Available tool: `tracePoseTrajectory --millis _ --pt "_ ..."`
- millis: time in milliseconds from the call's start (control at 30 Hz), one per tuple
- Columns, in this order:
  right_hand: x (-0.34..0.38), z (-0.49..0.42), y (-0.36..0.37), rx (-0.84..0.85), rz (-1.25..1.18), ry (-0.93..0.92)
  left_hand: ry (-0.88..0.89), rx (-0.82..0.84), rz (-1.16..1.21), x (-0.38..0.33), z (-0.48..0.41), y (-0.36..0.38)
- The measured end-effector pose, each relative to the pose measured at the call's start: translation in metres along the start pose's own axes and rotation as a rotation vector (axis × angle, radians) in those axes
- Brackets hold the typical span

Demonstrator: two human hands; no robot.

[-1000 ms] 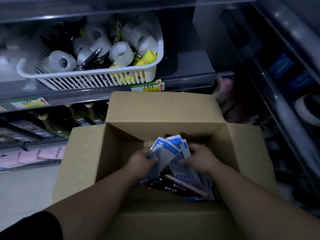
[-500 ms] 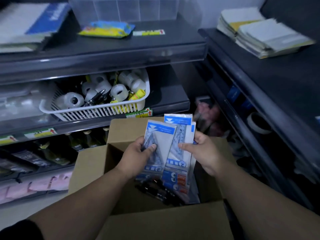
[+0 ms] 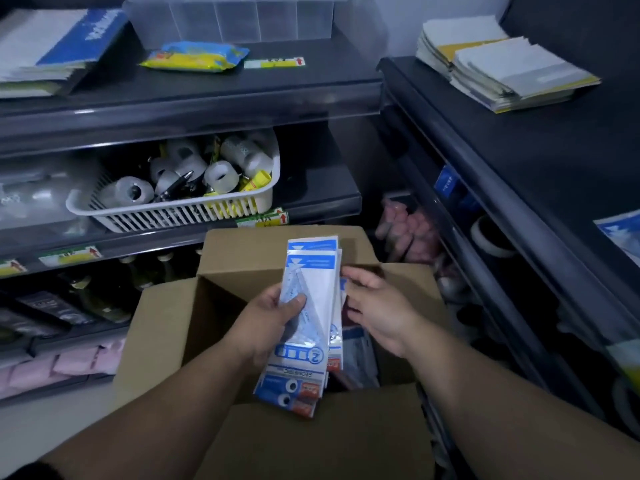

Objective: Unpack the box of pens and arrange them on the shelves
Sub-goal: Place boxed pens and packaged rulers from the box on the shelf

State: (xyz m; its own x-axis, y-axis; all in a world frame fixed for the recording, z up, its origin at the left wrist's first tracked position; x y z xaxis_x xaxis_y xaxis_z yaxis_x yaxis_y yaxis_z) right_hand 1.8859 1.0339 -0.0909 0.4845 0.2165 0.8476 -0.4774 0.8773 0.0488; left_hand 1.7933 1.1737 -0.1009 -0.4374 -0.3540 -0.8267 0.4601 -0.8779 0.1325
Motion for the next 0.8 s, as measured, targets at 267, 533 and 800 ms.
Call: tracePoseTrajectory --millis 267,533,800 --pt "-0.076 -0.062 -0.02 -0.037 0.948 -0.01 -0.098 -0.13 -0.227 0.051 -0.042 -0.043" --pt "-0.113 -0.103 -0.005 0.129 1.489 -0.008 -0.303 -0.136 -0.202 0.106 -0.058 -0.059" --pt "-0.109 -0.109 -0.003 0.167 1.79 -0.038 -0.32 -0.095 -0.208 0.103 -0.072 -0.055"
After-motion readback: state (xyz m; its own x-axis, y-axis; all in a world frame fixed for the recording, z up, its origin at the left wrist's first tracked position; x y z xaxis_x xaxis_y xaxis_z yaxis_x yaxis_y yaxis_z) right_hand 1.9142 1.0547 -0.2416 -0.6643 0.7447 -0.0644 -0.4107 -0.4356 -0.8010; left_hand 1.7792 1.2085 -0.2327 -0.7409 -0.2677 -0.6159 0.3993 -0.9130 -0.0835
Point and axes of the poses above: each hand's wrist, its own z-axis away from the middle knuckle, its own y-axis out of the palm, x = y × z, the point moved 4 cm from there along -z, towards the middle knuckle, and after that the axes turned 3 degrees about -x, right-handed, at the moved point
